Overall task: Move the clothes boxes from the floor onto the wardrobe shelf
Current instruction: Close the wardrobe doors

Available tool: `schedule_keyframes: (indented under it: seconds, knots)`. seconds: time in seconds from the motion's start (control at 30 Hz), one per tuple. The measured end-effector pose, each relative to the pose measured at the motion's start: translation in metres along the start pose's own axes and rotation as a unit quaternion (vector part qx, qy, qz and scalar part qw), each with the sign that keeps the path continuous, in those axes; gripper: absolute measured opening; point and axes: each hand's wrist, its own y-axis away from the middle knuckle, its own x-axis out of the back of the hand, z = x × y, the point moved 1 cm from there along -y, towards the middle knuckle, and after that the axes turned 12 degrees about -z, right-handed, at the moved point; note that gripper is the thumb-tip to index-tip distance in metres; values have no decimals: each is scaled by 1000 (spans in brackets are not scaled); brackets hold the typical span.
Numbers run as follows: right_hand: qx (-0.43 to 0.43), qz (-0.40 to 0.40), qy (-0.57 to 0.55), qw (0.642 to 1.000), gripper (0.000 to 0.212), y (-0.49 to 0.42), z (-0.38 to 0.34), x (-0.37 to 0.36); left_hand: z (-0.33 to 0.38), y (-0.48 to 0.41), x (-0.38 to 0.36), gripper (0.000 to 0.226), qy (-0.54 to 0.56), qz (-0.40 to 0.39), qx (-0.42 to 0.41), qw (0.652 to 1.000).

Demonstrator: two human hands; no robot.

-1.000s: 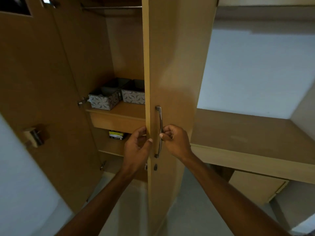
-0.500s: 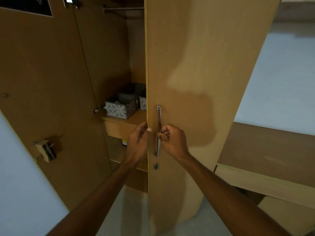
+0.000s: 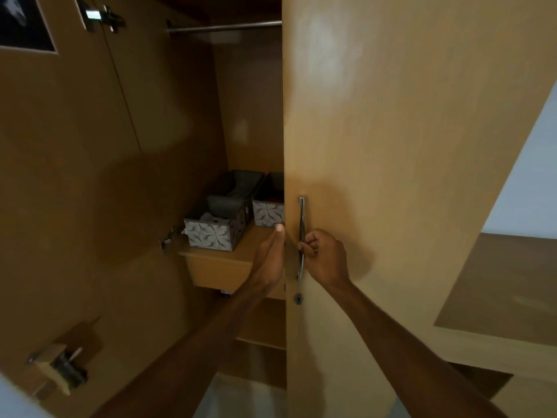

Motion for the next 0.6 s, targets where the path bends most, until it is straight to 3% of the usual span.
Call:
schedule_keyframes:
  seconds: [0.6]
  knots:
    - [-32, 32, 15, 999, 14, -75, 16, -23, -11, -84, 30, 43, 38, -93, 36, 994]
